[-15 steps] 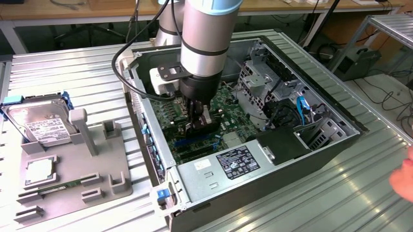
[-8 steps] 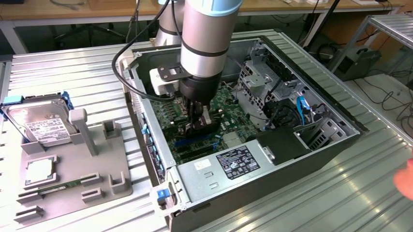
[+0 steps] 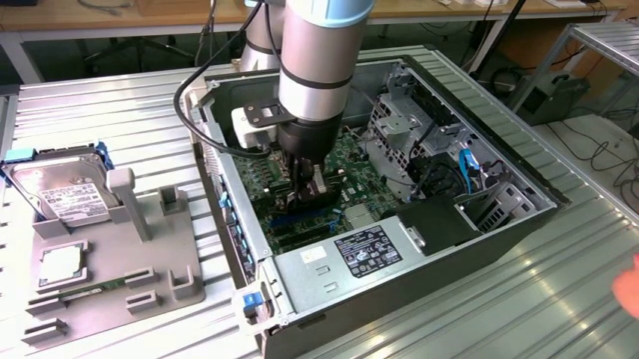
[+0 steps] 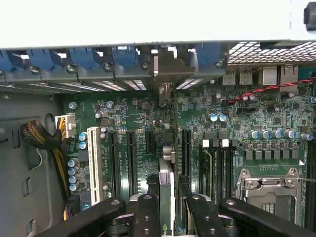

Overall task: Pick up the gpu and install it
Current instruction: 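Insert the gpu into the slot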

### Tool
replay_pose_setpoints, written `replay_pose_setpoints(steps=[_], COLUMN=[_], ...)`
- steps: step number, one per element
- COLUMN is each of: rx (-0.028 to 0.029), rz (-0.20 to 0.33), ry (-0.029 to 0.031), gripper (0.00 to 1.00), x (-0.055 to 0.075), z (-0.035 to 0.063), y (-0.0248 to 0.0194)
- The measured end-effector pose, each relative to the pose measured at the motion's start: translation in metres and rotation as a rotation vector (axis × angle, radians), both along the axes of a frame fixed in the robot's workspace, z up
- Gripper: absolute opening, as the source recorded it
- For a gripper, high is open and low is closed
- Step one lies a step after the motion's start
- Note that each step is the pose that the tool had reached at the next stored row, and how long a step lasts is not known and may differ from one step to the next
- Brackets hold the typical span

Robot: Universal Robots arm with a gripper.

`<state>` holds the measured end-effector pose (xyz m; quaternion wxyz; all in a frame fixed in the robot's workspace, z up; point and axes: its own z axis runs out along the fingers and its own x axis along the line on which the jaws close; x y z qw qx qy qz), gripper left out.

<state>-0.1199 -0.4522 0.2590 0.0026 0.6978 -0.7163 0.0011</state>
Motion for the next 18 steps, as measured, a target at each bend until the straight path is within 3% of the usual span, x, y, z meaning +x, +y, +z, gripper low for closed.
replay_pose_setpoints(steps=[5,13,18], rx=[-0.0015,-0.0143,-0.0187], rz=[0.0,0.0,0.0], ry=[-0.0001,-0.0001,0.0003], gripper=[0.26,0.26,0.26], x=[0.0001,0.0006,0.0026], z=[-0.0004,0.0028,0.0031], y=[0.0,0.0,0.0])
